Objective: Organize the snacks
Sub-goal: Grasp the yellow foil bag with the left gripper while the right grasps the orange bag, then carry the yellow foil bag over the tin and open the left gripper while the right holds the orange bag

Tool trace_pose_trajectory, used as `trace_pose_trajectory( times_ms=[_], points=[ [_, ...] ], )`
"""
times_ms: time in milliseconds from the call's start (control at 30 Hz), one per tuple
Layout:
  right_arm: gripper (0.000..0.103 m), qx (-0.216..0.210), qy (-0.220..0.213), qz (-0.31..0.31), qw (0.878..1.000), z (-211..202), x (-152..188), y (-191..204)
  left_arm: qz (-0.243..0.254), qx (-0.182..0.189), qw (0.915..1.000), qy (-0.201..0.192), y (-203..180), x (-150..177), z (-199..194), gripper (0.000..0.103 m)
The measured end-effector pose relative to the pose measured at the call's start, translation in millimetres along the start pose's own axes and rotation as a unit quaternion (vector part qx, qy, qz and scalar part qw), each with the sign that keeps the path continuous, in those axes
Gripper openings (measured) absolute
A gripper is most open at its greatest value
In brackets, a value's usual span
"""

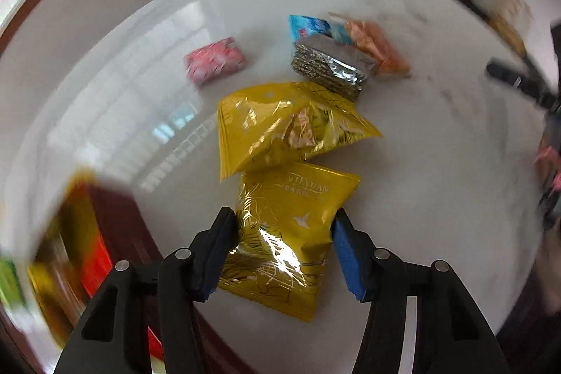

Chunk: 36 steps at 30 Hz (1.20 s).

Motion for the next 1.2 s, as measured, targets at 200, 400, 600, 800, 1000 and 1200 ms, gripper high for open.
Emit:
trace_pose_trajectory(
  times_ms=[200,400,600,800,1000,1200],
  points=[
    [0.082,-0.036,-0.001,-0.028,0.999,22,-15,35,-0.157,0.071,0.984,-0.046,-30,33,-28,0.057],
    [0.062,-0.07,0.026,-0.021,0.997,52,-24,70,-0.209,0.081,0.9721,-0.069,-43,43,-48,0.057],
    [0.062,-0.092,0.06,0.011,0.994,77,-28,95,-0.203,0.064,0.9745,-0.071,-36,60,-63,0.057],
    [0.062,-0.062,0.077,-0.012,0.995,97,-23,121,-0.2,0.066,0.9749,-0.073,-38,66,-69,0.057],
    [0.05,0.021,0.053,-0.117,0.991,106,-15,133,-0.196,0.064,0.9746,-0.086,-39,64,-78,0.057],
    [0.036,0.062,0.046,-0.155,0.985,89,-17,90,-0.201,0.062,0.9732,-0.093,-37,64,-84,0.057]
  ],
)
Point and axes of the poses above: each gripper's, at about its wrist camera, not at the fingertips, and z roughly the way its jaws point, y to its left, x to its underside, the point moved 10 cm from there along z, roughly the way its jaws point, and after that the axes turned 7 degrees about z, right-handed, at the moved point
